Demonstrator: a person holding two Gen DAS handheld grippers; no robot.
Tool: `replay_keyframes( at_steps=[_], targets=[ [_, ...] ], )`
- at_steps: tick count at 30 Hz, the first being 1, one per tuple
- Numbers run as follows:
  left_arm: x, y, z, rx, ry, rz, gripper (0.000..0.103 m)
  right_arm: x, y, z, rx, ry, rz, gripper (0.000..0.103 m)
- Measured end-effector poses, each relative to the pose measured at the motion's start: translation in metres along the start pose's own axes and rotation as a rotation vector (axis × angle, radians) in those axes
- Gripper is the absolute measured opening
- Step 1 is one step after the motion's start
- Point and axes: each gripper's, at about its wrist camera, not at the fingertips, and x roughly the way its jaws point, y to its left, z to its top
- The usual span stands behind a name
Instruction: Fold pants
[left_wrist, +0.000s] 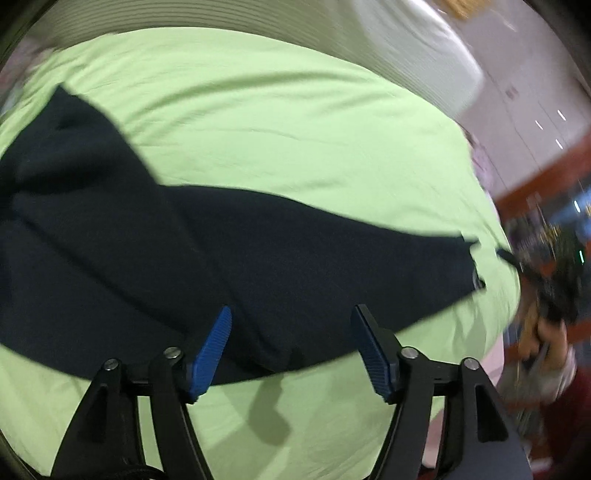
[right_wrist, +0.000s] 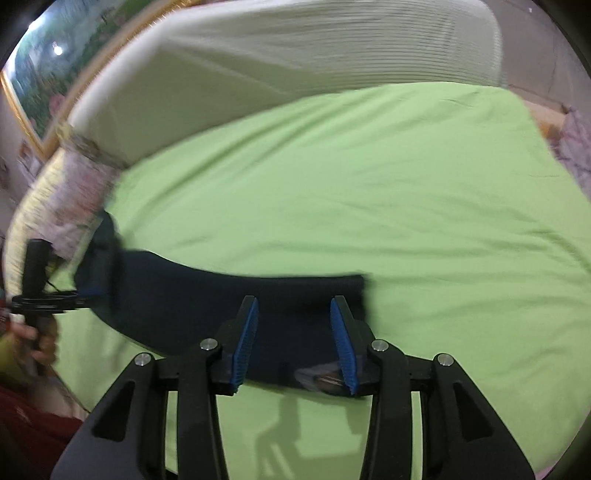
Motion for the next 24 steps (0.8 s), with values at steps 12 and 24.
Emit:
replay_keyframes(
  at_steps=[12, 24],
  targets=[
    [-0.008, 0.058, 0.081, -0.307, 0.042, 0.347, 0.072, 0.111, 0.162, -0.012, -0.165, 0.187, 0.322, 0.043],
    [0.029, 0.082, 0.134, -0.383, 0.107, 0.583, 0.049, 0.194, 0.251, -0.031, -0.275, 0.347, 0.401, 0.043]
  ],
)
